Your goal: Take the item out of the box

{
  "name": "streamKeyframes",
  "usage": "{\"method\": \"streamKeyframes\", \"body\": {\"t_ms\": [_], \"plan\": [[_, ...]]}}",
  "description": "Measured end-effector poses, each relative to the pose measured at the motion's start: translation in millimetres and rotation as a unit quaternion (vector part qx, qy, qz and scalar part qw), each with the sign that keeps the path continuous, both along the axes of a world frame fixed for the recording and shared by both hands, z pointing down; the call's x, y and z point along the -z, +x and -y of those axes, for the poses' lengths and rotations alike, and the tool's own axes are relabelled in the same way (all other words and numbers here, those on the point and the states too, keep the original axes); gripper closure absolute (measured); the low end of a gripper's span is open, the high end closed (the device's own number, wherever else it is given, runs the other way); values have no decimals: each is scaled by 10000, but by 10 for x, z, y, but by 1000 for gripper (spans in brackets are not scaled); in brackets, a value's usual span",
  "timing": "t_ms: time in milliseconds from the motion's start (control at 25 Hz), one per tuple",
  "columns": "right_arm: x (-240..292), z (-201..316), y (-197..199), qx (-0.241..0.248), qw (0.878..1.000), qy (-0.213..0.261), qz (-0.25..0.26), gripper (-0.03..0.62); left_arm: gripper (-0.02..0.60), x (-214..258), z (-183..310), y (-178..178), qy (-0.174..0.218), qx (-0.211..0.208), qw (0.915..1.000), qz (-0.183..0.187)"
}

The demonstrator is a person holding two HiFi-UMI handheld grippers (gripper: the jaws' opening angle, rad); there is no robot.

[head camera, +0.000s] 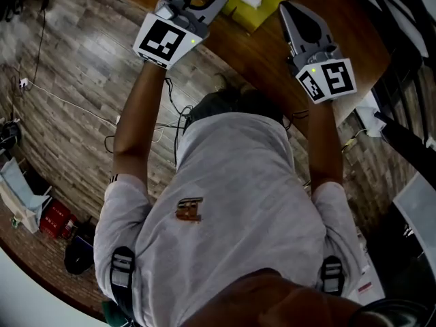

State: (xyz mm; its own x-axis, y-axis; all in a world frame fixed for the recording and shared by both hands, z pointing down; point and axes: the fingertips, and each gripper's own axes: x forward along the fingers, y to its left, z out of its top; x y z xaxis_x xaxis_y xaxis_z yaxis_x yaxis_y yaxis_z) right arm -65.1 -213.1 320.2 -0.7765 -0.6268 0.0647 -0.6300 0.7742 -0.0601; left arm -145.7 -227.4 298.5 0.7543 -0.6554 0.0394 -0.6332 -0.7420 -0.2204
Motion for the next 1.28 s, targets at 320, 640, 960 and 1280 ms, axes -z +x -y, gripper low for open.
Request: {"method": "streamKeyframes", "body": {"t_ms": [320, 640, 960, 1280], "plan": [[-115, 192, 60, -80, 9999, -126, -49, 563, 555, -308, 297, 201, -200, -709, 9935, 862], [-274, 430, 134, -8, 9996, -285, -41, 562, 520, -749, 484, 436, -583, -1300, 9739, 1765], [-524, 560, 237, -46, 9987, -442, -256, 563, 418, -1268, 546, 653, -950, -1923, 9349, 2827], [-725, 620, 293, -62, 9975, -564, -416, 563, 366, -1729, 638, 755, -1217, -2397, 8909, 3660]]}}
